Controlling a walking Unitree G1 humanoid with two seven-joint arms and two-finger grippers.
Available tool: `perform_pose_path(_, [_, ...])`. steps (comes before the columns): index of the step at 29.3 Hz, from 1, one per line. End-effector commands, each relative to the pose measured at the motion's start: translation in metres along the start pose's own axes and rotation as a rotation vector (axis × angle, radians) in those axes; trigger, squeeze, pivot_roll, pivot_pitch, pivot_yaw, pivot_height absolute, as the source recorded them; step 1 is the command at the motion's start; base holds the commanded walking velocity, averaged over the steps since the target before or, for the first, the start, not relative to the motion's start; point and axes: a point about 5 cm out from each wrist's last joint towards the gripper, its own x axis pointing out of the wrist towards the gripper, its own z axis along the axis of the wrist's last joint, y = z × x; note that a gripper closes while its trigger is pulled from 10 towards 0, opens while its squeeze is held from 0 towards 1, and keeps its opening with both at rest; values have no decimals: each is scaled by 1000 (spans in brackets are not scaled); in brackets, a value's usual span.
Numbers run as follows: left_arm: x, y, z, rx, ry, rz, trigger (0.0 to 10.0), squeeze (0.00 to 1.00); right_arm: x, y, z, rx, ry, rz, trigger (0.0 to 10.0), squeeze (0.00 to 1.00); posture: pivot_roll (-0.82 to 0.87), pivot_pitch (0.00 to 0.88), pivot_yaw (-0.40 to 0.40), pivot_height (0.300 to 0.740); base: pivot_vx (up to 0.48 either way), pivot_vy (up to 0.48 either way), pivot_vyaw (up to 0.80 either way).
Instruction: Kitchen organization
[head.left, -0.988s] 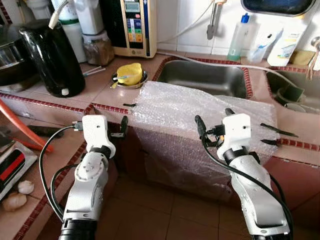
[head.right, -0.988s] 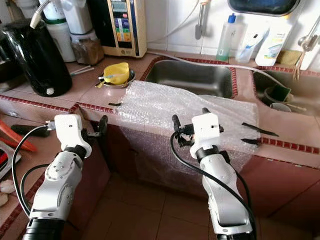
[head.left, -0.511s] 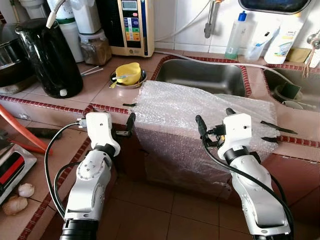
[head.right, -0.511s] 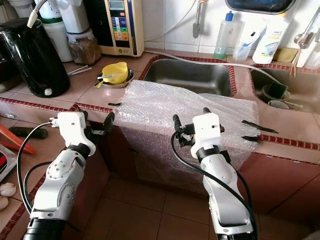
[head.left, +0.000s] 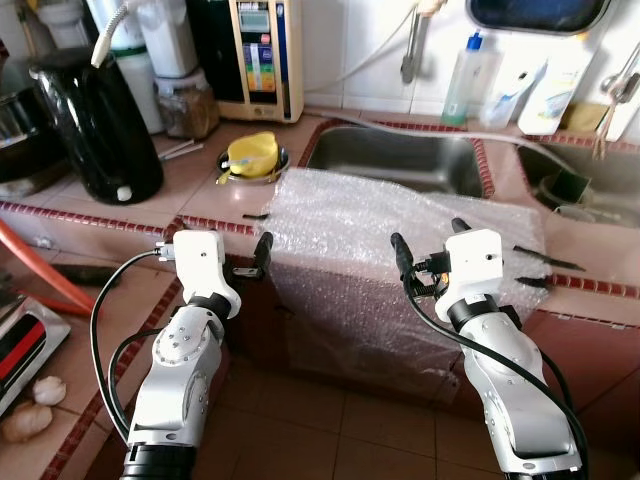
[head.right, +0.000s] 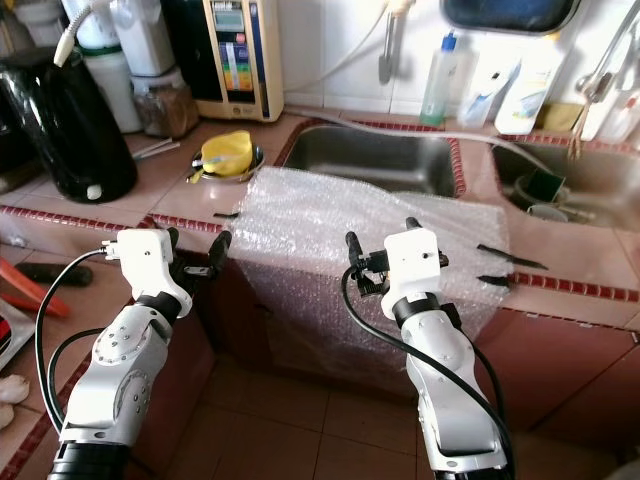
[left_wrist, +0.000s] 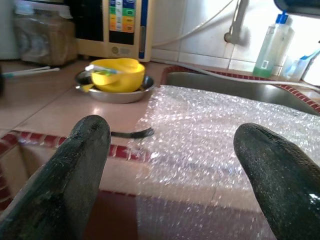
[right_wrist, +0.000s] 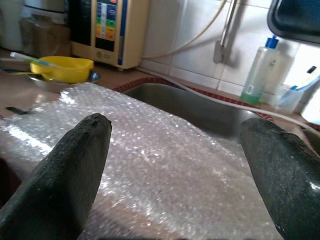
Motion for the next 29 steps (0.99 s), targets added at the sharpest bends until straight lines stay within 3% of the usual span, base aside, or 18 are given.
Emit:
perform_pose_path(1, [0, -1, 1, 5, 4, -4, 10000, 0, 0, -1, 3, -1, -12, -1, 10000, 0, 0, 0, 32, 740, 356, 0, 0])
perform_pose_path(29, [-1, -2, -1, 7, 18, -13, 10000, 0, -2, 0, 0, -1, -5, 2, 10000, 0, -2, 0, 37, 740, 354, 0, 0])
